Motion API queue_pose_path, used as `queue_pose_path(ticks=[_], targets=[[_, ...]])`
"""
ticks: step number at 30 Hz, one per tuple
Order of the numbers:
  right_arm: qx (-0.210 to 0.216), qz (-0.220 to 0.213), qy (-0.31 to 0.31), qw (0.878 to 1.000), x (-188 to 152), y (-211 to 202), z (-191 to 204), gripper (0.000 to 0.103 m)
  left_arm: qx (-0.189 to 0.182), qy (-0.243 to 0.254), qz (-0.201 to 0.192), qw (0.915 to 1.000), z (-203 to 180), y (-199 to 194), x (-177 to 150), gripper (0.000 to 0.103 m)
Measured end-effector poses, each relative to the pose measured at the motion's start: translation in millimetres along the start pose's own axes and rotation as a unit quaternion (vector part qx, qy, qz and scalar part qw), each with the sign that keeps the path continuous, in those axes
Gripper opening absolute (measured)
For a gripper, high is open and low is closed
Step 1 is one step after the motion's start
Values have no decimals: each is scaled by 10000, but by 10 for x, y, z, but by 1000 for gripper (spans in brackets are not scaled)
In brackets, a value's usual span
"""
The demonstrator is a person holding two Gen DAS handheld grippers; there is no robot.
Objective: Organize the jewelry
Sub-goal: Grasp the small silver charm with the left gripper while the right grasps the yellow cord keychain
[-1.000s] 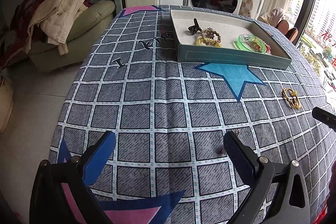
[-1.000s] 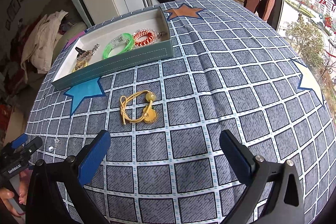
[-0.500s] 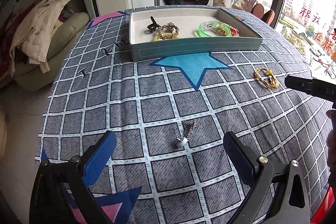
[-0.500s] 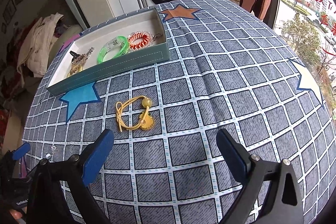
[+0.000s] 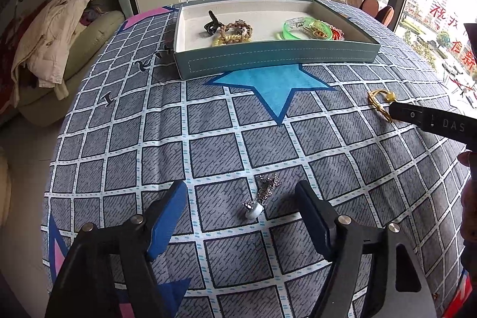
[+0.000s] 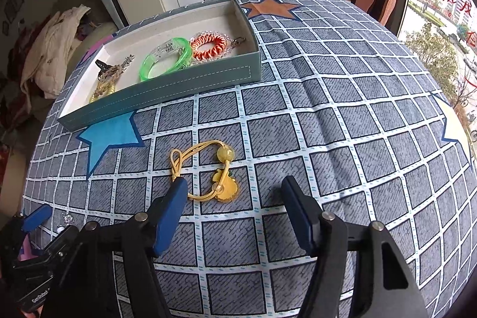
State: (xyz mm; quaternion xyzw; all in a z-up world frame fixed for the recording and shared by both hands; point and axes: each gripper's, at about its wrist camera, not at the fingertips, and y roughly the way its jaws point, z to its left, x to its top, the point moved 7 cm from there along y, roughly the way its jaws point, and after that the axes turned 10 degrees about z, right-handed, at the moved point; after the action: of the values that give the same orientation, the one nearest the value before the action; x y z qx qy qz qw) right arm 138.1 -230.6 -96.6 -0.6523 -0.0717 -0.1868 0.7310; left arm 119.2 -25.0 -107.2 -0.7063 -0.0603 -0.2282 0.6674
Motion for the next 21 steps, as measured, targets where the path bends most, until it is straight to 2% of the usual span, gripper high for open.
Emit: queue_pose_path(ticks=[4, 6, 9, 11, 13, 19, 20, 21], targets=[[-309, -45, -292, 9991, -16, 25, 68, 69, -44, 11, -4, 10000, -20, 2, 1, 90], [-335, -54, -344, 9988, -22, 25, 74, 68, -68, 57, -34, 10000, -41, -13, 3, 82], [-284, -53, -440, 9986, -25, 12, 111, 54, -129, 149, -49, 9998, -91, -25, -2, 71], [-237, -20, -525, 9983, -28, 7, 156, 39, -160, 211, -58, 9996, -125, -35, -3, 61], [-244, -4, -599, 9979, -34, 2, 187, 34, -207, 245, -48, 9995, -149, -40, -2, 56], [-195, 80, -615, 9979, -31, 10, 208, 32, -279, 212, -4, 9994, -150, -43, 2, 54], [-198, 97, -620, 9978, -29, 12, 210, 32, -288, 206, -4, 9994, -149, -47, 5, 41], [-208, 105, -627, 9978, -27, 15, 215, 32, -302, 206, 9, 9993, -146, -47, 5, 36]])
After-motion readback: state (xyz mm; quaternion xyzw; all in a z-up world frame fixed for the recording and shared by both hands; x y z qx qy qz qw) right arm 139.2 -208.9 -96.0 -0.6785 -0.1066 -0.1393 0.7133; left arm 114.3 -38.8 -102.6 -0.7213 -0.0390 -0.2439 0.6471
